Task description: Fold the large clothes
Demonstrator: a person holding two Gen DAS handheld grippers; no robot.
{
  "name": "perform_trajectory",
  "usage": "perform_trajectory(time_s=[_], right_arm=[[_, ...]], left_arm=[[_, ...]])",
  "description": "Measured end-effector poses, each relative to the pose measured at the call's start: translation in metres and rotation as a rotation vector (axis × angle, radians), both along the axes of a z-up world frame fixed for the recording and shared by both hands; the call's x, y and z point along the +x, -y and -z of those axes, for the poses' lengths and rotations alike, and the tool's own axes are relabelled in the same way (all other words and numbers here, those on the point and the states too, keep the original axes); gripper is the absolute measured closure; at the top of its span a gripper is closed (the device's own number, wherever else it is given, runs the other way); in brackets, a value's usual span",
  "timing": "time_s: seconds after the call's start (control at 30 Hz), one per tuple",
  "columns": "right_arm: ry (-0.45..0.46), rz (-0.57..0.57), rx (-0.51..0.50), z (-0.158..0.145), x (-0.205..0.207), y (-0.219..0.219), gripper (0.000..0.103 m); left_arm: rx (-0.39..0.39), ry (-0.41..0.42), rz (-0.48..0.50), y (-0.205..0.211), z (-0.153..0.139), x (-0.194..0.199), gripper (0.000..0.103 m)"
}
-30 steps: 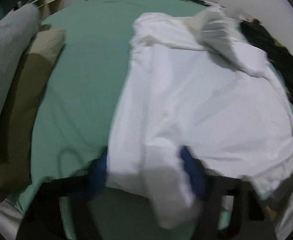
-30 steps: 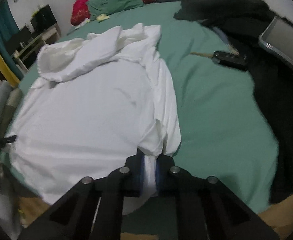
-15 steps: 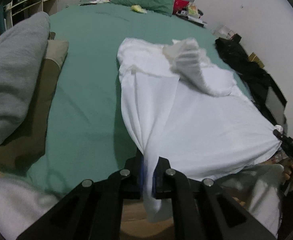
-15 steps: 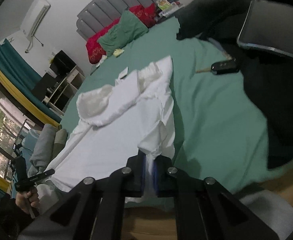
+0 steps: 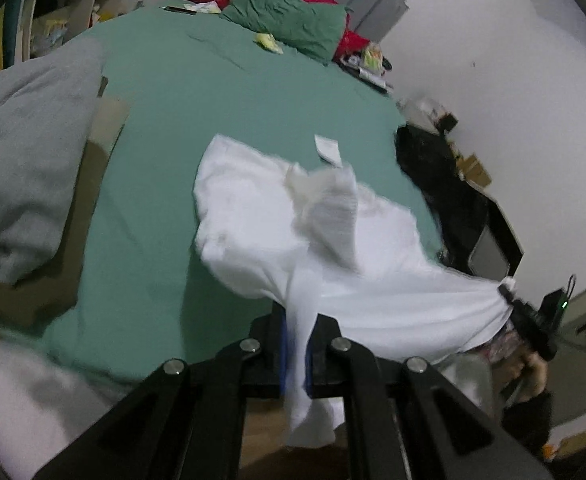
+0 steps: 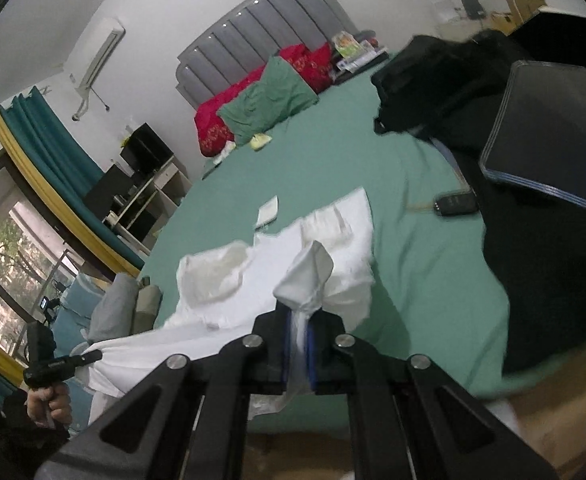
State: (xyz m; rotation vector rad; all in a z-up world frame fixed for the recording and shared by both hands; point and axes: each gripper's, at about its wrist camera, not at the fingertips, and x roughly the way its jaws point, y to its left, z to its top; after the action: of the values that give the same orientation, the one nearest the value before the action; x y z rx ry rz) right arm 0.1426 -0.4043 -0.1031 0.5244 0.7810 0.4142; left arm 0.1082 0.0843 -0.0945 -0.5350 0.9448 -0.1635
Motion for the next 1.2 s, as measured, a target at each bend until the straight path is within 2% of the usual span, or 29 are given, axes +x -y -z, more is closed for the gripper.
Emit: perform_trajectory(time_s=[0.13, 0.27, 0.4, 0.47, 0.5, 0.53, 0.57, 0.6, 0.63, 0.7, 0.8, 0.83, 0.9, 1.0, 1.07, 1.1, 1.17, 1.2], right_arm=[[0.015, -0.013, 0.008, -0.004, 0.062, -0.011, 0.097], [-0.026, -0.013, 0.069, 0.012, 0.140, -0.019, 0.097], [-0.078, -0.004, 0.067, 0.038, 0.209, -0.033, 0.096], [-0.106, -0.010, 0.045, 0.057, 0.240, -0.044, 0.094], [-0.116, -0.013, 0.033, 0.067, 0.251, -0.050, 0.094], [-0.125, -0.015, 0.014, 0.078, 0.261, -0.056, 0.089], [-0.135, -0.016, -0.004, 0.090, 0.270, -0.062, 0.073], [-0.140, -0.018, -0.009, 0.098, 0.273, -0.066, 0.060], [-0.140, -0.015, -0.020, 0.105, 0.275, -0.070, 0.039], [-0.124, 0.016, -0.094, 0.104, 0.270, -0.077, 0.036], [0.000, 0.033, -0.224, 0.080, 0.247, -0.089, 0.036], [0.064, 0.047, -0.258, 0.069, 0.232, -0.096, 0.036], [0.149, 0.020, -0.265, 0.060, 0.209, -0.111, 0.036], [0.193, -0.108, -0.310, 0.061, 0.185, -0.155, 0.036], [0.203, -0.218, -0.310, 0.072, 0.171, -0.185, 0.040], [0.194, -0.266, -0.299, 0.078, 0.168, -0.196, 0.047], [0.143, -0.321, -0.315, 0.093, 0.168, -0.211, 0.098], [0.110, -0.345, -0.325, 0.102, 0.169, -0.217, 0.100]], left_arm=[[-0.081, -0.007, -0.044, -0.017, -0.005, 0.059, 0.097], [-0.154, -0.024, -0.095, -0.033, -0.001, 0.121, 0.097], [-0.152, -0.025, -0.138, -0.046, 0.012, 0.183, 0.096], [-0.117, -0.054, -0.170, -0.052, 0.030, 0.214, 0.082], [-0.083, -0.086, -0.188, -0.056, 0.044, 0.231, 0.058], [-0.069, -0.101, -0.203, -0.058, 0.053, 0.240, 0.034], [-0.053, -0.109, -0.231, -0.061, 0.061, 0.245, 0.027], [-0.019, -0.112, -0.263, -0.063, 0.067, 0.247, 0.020], [0.036, -0.094, -0.291, -0.063, 0.066, 0.246, 0.019], [0.104, -0.035, -0.301, -0.051, 0.057, 0.234, 0.017], [0.173, 0.071, -0.226, -0.013, 0.038, 0.209, 0.016], [0.203, 0.096, -0.161, 0.010, 0.034, 0.202, 0.016], [0.259, 0.103, -0.020, 0.056, 0.033, 0.197, 0.016], [0.323, 0.136, 0.172, 0.122, 0.042, 0.196, 0.016], [0.344, 0.129, 0.238, 0.147, 0.053, 0.203, 0.016], [0.357, 0.094, 0.236, 0.151, 0.061, 0.211, 0.017], [0.425, -0.006, 0.145, 0.142, 0.081, 0.226, 0.020], [0.448, -0.065, 0.102, 0.133, 0.091, 0.232, 0.022]])
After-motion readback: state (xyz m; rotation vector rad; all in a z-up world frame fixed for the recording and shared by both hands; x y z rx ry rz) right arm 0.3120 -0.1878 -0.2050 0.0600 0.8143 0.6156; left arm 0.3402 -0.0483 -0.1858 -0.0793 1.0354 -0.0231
